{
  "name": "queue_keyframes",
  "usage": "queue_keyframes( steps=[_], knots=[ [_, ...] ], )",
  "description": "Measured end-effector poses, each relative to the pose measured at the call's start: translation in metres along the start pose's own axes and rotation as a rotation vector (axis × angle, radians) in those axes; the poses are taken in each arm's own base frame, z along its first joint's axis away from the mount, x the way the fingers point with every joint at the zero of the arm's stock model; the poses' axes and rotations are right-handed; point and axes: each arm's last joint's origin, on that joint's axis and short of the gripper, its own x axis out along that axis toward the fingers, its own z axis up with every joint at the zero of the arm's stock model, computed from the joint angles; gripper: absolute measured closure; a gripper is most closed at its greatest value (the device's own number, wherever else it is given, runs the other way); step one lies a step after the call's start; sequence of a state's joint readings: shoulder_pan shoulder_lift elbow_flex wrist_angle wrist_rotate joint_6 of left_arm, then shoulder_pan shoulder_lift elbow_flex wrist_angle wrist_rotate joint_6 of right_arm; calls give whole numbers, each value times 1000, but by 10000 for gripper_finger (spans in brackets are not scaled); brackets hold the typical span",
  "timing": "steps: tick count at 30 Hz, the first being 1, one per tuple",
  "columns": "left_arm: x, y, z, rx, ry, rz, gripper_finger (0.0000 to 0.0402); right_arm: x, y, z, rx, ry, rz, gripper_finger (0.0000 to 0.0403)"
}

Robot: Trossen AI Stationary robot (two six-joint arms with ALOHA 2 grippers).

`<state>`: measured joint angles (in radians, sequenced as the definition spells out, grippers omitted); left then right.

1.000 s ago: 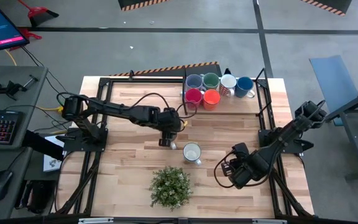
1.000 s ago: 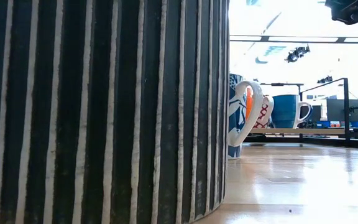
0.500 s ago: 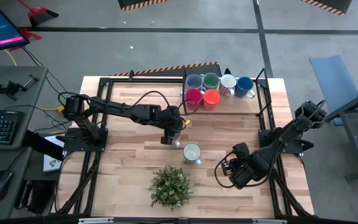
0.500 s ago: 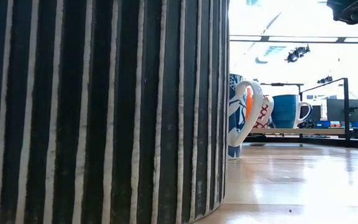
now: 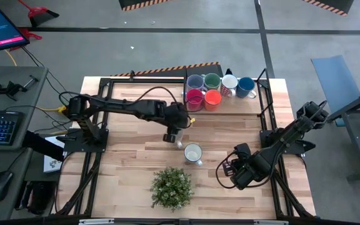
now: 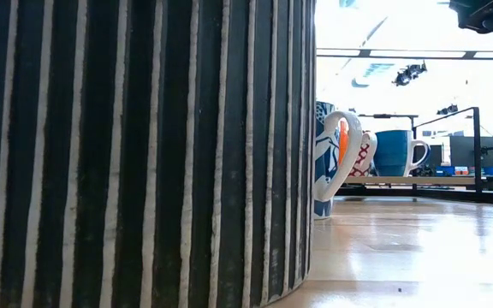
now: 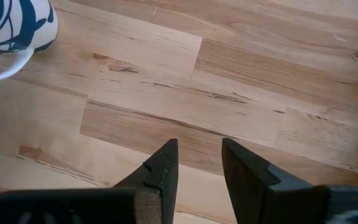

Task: Place coffee mugs
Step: Put the yellow patterned mug on the shelf

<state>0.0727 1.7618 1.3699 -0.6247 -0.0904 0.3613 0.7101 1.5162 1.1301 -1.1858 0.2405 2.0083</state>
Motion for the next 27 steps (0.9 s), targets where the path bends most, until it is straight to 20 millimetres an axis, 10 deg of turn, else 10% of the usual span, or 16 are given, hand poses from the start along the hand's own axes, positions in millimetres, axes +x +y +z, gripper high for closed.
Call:
queue_keyframes(
  steps=[12,20,27],
  knots=[
    [-44,-6,-30,-109,519,-83,243,0,-1,2,-5,-51,4,300],
    [-36,-27,-55,-201,610,-83,250,0,-1,3,-6,-84,15,300],
    [-30,-50,-64,-169,527,-82,335,0,-2,4,-9,-90,9,300]
  ],
)
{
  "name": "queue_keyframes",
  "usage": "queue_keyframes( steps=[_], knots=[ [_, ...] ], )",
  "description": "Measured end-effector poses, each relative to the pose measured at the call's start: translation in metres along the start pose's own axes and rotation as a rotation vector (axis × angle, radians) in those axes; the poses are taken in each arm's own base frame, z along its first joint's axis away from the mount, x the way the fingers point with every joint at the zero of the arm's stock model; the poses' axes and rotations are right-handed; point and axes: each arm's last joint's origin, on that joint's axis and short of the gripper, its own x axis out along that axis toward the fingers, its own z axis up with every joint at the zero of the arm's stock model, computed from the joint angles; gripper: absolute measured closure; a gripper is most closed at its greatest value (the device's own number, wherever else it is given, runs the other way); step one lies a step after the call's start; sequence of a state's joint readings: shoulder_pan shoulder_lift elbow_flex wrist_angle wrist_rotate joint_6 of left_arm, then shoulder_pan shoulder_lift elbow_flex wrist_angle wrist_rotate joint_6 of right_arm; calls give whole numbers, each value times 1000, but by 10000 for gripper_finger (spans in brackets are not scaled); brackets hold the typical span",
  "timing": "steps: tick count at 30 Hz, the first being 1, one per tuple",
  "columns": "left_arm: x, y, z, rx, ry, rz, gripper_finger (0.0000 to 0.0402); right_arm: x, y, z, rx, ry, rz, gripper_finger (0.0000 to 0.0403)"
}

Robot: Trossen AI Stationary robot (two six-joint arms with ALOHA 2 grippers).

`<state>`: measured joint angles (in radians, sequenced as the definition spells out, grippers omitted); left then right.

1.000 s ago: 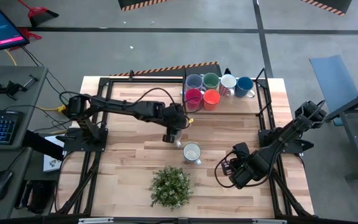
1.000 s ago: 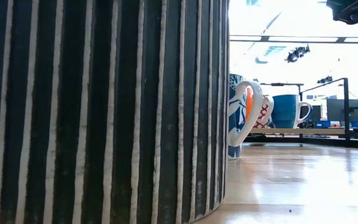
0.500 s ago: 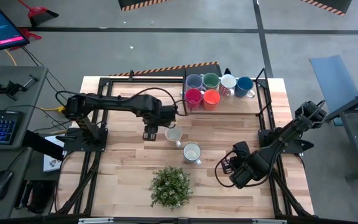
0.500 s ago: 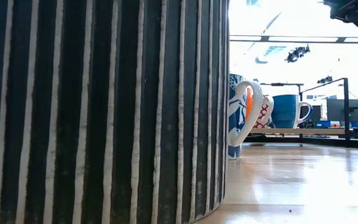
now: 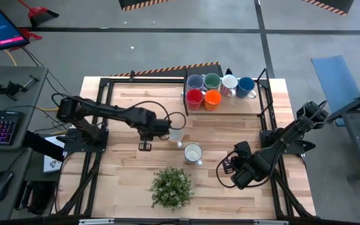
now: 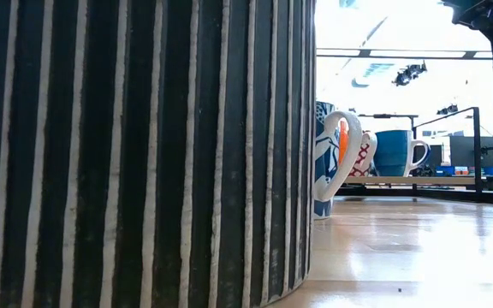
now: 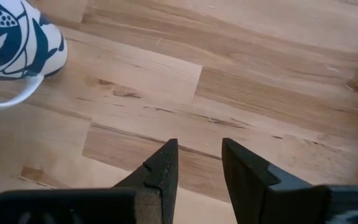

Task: Place coffee mugs
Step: Put the yellow patterned mug on the shelf

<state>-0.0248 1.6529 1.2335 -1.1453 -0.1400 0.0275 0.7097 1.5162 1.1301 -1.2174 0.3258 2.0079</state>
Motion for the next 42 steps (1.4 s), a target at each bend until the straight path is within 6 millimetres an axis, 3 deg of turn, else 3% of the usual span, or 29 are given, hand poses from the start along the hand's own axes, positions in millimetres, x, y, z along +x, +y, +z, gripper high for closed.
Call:
queue_keyframes(
  steps=[5,14,25,35,42],
  knots=[
    [14,-11,6,16,-106,-6,396,0,0,0,0,-3,2,300],
    [19,-14,23,-21,-293,-7,400,0,0,0,-1,4,0,300],
    [18,-14,34,-11,-388,-3,401,0,0,-1,-19,19,-10,300],
    [32,-14,52,31,-463,11,401,0,0,-1,-25,22,-6,300],
    [33,-4,60,45,-525,47,401,0,0,-1,-24,24,-3,300]
  ],
)
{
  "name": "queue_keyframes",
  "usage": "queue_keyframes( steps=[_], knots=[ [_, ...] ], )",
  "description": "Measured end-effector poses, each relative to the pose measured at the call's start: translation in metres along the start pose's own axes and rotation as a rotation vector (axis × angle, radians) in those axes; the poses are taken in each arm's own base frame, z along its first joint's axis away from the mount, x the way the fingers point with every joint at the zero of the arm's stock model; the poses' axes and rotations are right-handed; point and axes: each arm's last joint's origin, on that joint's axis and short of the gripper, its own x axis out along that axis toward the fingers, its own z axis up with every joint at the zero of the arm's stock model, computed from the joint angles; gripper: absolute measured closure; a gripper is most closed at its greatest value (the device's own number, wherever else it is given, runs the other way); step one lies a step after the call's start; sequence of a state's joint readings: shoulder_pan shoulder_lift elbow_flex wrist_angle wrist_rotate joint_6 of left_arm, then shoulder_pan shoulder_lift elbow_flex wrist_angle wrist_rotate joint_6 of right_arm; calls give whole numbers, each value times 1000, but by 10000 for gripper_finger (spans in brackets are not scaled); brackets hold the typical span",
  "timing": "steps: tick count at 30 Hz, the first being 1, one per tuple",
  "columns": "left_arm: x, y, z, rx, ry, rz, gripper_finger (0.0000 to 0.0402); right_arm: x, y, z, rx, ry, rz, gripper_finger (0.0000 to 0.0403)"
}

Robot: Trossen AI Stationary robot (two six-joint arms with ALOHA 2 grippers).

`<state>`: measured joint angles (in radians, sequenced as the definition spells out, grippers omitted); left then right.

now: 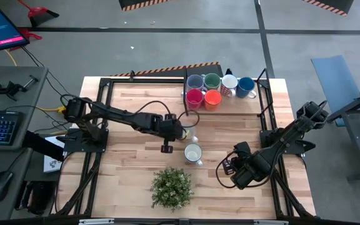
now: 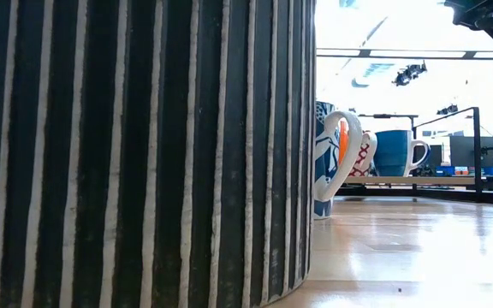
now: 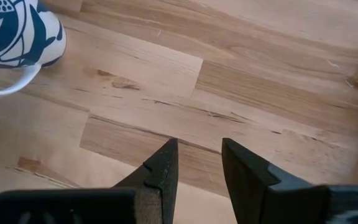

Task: Place coffee mugs
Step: Put the yellow patterned mug on the shelf

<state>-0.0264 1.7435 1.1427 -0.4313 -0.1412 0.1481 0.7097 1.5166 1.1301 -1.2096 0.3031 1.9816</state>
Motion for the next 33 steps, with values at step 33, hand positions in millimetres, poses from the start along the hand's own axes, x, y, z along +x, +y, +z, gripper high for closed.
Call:
queue_keyframes(
  steps=[33],
  knots=[
    [-5,17,-9,17,126,72,401,0,4,-1,20,12,36,300]
  ],
)
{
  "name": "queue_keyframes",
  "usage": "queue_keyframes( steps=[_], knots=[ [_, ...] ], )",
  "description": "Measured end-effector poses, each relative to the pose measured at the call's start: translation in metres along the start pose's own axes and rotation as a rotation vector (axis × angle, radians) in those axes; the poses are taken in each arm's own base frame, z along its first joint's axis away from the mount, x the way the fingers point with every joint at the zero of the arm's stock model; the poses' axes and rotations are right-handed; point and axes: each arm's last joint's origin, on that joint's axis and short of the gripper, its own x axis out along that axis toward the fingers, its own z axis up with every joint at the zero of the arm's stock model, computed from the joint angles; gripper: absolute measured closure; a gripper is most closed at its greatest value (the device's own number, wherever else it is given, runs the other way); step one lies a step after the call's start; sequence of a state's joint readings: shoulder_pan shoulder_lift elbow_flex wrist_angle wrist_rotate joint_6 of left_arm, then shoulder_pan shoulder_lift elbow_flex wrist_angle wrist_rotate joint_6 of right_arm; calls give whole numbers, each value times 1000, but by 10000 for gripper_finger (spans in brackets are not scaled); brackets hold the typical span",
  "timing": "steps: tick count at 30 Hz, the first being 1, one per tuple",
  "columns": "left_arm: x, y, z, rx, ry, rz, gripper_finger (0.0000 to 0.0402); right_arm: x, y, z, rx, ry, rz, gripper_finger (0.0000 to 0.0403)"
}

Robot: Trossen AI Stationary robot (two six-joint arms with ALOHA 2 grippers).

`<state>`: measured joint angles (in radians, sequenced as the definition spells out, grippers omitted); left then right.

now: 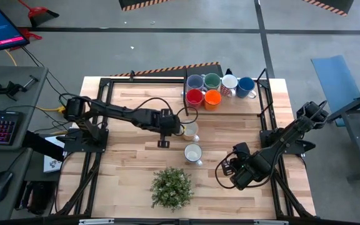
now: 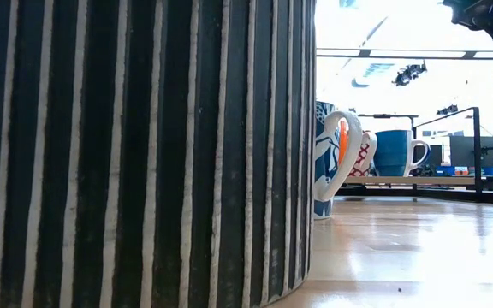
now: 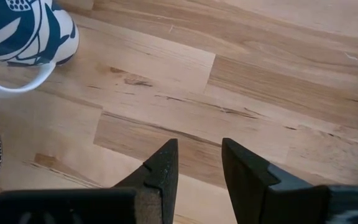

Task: Place coffee mugs
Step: Put the yellow patterned mug on the shelf

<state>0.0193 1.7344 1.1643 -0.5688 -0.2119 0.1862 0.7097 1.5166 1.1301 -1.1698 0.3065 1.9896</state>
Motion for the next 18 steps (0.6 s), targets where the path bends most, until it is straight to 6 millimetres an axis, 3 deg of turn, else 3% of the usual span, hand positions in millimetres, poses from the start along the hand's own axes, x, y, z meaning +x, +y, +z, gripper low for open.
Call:
queue_keyframes(
  steps=[5,9,13,18],
  knots=[
    [-24,7,-3,-4,117,65,401,0,1,1,-15,-51,23,300],
    [-53,9,-18,-29,214,46,401,-1,3,5,-72,-194,82,300],
    [-85,7,-50,-48,387,2,401,-1,6,13,-156,-387,128,300],
    [-112,-13,-106,-162,399,-112,401,2,15,35,-203,-586,132,300]
  ],
)
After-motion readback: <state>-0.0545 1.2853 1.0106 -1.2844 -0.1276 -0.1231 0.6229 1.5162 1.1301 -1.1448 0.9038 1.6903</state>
